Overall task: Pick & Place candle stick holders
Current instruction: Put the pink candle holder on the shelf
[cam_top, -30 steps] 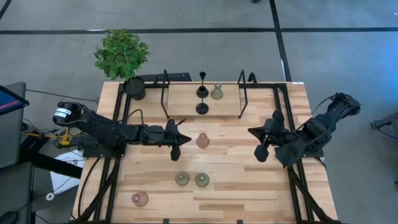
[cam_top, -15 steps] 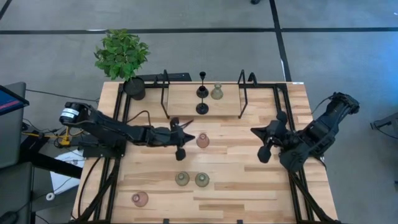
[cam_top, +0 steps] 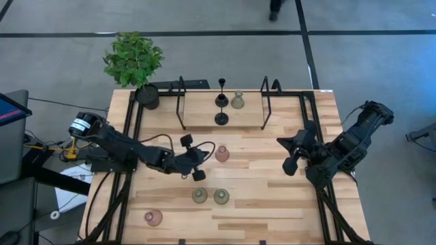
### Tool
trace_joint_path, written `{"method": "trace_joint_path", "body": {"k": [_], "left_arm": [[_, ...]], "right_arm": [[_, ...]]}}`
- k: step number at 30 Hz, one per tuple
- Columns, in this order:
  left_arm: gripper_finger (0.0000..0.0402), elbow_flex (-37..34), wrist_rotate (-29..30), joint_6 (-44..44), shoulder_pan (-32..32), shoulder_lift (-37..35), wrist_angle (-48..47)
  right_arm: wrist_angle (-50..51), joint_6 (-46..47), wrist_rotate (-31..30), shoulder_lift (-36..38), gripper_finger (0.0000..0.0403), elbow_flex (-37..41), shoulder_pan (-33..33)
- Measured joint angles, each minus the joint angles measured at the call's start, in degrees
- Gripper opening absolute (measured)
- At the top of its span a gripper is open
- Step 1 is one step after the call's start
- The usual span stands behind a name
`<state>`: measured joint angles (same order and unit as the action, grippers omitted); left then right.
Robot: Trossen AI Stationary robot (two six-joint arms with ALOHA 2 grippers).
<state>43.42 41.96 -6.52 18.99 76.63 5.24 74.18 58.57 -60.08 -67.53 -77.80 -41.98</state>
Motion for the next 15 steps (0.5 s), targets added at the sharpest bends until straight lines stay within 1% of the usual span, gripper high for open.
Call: {"method": "trace_joint_path", "body": {"k": [4, 8, 10, 15], "left_arm": [[0.0003, 0.0, 0.1, 1.4, 0.9, 1.7, 3.2], [0.0004, -0.1, 0.6, 4.3, 0.2, 4.7, 2.9], [0.0007, -0.1, -1.4, 4.6, -0.7, 5.5, 3.0], [0.0015, -0.1, -11.0, 4.1, -4.8, 8.0, 4.1]], "right_arm": [[0.8, 0.0, -0.7, 0.0, 0.0, 0.0, 0.1], [0.8, 0.0, -1.5, 0.0, 0.0, 0.0, 0.1], [0.8, 0.0, -1.5, 0.0, 0.0, 0.0, 0.1], [0.8, 0.0, -1.5, 0.0, 0.0, 0.0, 0.1]]}}
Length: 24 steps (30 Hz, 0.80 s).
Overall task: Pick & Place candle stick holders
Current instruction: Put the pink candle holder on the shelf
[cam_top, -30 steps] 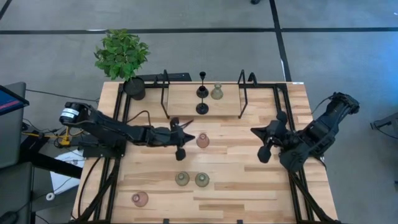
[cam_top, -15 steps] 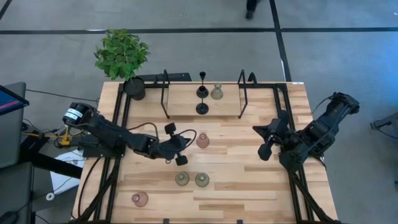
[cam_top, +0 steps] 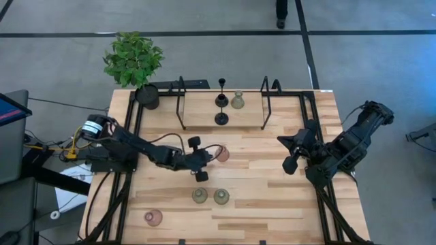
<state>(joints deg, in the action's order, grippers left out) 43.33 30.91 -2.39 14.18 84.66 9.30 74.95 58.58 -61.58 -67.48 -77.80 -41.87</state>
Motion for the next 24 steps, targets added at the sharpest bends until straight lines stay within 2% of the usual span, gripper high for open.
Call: {"method": "trace_joint_path", "body": {"k": [2, 7, 10, 14, 20, 24], "left_arm": [[0.0016, 0.0, -1.9, -1.9, -1.6, 0.9, 0.5], [0.0018, 0.0, -2.3, -4.1, -3.8, 1.5, 2.7], [0.0033, 0.0, -2.8, -4.1, -4.4, 1.5, 4.2], [0.0074, 0.0, -7.6, -5.5, -5.5, 1.5, 5.4], [0.0151, 0.0, -9.4, -5.5, -7.2, 1.5, 5.9], [0.0203, 0.0, -14.0, -5.6, -8.5, 2.3, 7.9]], "right_arm": [[0.0, 0.0, 0.0, 0.0, 0.0, 0.0, 0.0], [-0.1, 0.0, 0.1, 0.0, 0.0, 0.0, 0.0], [-0.1, 0.0, 0.2, 0.0, 0.0, 0.0, 0.0], [-0.1, 0.0, 0.2, 0.0, 0.0, 0.0, 0.0], [0.1, 0.0, 0.2, 0.0, 0.0, 0.0, 0.0], [0.1, 0.0, 0.2, 0.0, 0.0, 0.0, 0.0]]}}
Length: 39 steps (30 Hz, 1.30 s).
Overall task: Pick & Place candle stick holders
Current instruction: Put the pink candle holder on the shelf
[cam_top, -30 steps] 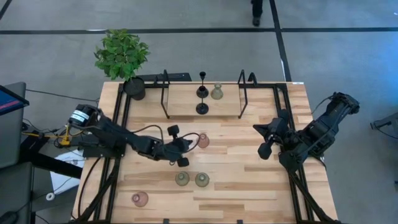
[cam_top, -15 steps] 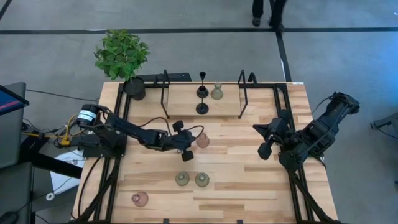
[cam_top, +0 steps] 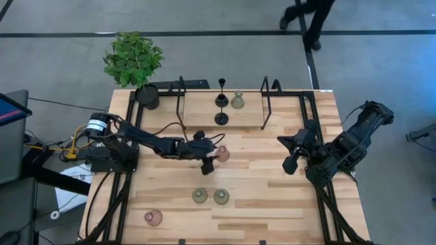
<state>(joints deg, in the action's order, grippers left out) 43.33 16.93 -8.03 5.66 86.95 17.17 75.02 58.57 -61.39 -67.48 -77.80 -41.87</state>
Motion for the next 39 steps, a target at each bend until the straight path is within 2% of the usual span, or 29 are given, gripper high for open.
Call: {"method": "trace_joint_path", "body": {"k": [4, 9, 20, 39], "left_arm": [[0.0246, 0.0, -5.1, -0.1, -0.9, 3.7, 5.2], [0.0275, 0.0, -6.8, -1.3, -0.8, 6.9, 12.5], [0.028, 0.0, -3.2, -1.3, -1.3, 6.6, 13.0], [0.0346, 0.0, -3.6, -3.0, -1.2, 7.2, 17.6]], "right_arm": [[0.0, 0.0, 0.0, 0.0, 0.0, 0.0, 0.0], [0.0, 0.0, 0.2, 0.0, 0.0, 0.0, 0.0], [0.0, 0.0, 0.5, 0.0, 0.0, 0.0, 0.0], [0.0, -0.1, 0.2, 0.0, 0.0, 0.0, 0.0]]}}
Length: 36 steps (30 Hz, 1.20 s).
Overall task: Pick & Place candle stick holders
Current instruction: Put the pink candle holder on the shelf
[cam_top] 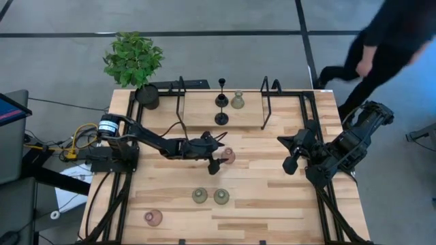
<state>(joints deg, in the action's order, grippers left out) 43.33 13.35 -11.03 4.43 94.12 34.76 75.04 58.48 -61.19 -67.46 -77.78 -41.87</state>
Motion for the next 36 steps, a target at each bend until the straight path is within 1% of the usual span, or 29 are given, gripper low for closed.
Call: {"method": "trace_joint_path", "body": {"k": [4, 9, 16, 18, 22, 26, 29, 36], "left_arm": [[0.0347, 0.0, -0.1, 0.0, 0.0, 1.5, 1.6], [0.0347, 0.0, -0.1, 0.0, 0.0, 1.6, 4.2], [0.0347, 0.0, -0.1, 0.0, 0.0, 2.4, 4.6], [0.0347, 0.6, -0.1, -0.5, -0.1, 3.4, 6.0], [0.0346, 2.7, -0.2, -1.7, -0.3, 6.4, 5.9], [0.0334, 4.4, -0.1, -1.7, -0.3, 8.0, 6.4], [0.0321, 4.3, -0.2, -1.4, -0.3, 8.0, 6.3], [0.0279, 4.3, 0.4, -1.3, -0.3, 7.6, 6.1]], "right_arm": [[-0.2, 0.0, 0.0, 0.0, 0.0, 0.0, 0.0], [-0.3, 0.0, -0.1, 0.0, 0.0, 0.0, 0.0], [-0.5, 0.0, -0.4, 0.0, 0.0, 0.0, 0.0], [-0.5, 0.0, -0.4, 0.0, 0.0, 0.0, 0.0], [-0.6, 0.1, -0.4, 0.0, 0.0, 0.0, 0.0], [-0.9, 0.1, -0.4, 0.0, 0.0, 0.0, 0.0], [-0.9, 0.1, -0.4, 0.0, 0.0, 0.0, 0.0], [-0.8, 0.1, -0.4, 0.0, 0.0, 0.0, 0.0]]}}
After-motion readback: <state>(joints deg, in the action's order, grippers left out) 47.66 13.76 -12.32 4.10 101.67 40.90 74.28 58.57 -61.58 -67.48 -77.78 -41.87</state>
